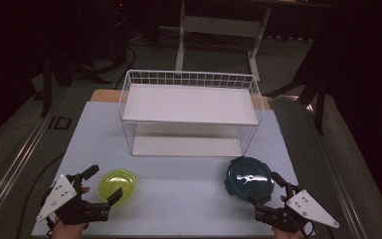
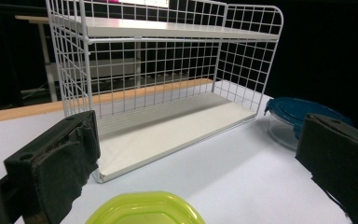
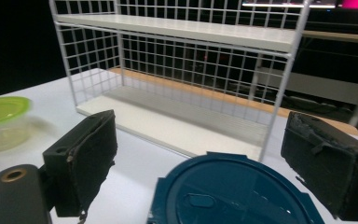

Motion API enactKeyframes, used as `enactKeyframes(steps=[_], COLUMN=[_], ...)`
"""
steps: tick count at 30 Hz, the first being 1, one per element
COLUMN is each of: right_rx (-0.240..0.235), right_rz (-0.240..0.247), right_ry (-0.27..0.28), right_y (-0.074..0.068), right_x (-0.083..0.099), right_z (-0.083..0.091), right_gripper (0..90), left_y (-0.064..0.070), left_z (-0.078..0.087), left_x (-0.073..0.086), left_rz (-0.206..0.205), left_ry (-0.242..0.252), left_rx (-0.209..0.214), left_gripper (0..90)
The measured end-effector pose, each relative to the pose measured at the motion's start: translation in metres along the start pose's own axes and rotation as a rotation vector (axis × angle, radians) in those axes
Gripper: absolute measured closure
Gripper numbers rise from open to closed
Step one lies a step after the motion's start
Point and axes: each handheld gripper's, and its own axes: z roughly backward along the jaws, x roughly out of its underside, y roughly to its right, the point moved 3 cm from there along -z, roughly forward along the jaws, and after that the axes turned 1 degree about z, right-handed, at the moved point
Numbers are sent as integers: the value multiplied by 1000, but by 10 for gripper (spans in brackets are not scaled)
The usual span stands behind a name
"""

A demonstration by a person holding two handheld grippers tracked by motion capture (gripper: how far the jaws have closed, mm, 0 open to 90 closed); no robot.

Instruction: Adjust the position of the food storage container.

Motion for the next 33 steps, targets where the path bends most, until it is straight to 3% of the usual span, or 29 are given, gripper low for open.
enactKeyframes(steps=[6, 10, 14, 16, 19, 26, 29, 31, 33], right_rx=[-64, -43, -81, -71, -74, -65, -47, -30, -30], right_rz=[17, 35, 35, 37, 6, -1, 9, 8, 8], right_ry=[7, 9, 3, 10, 13, -26, -40, -63, -63], right_y=[-3, -4, -2, 0, 6, 28, 38, 49, 49], right_x=[-9, -14, -20, -24, -28, -31, -28, -21, -21], right_z=[1, -2, -7, -8, -12, -23, -27, -31, -31], right_gripper=[102, 102, 102, 102, 103, 156, 202, 324, 324], left_y=[-1, 0, -1, -1, -1, -1, 0, 0, 0], left_z=[1, 1, 0, 0, 0, 0, 0, 0, 0], left_x=[-1, -1, -1, -1, -1, -1, -1, 0, 0], left_rz=[1, -2, -3, 2, -3, -6, -8, -9, -10], left_ry=[7, 8, 6, 6, 6, 3, 3, 4, 3], left_rx=[-4, -1, -1, 1, -1, 2, 3, 1, 1], left_gripper=[0, 0, 0, 0, 0, 0, 0, 0, 0])
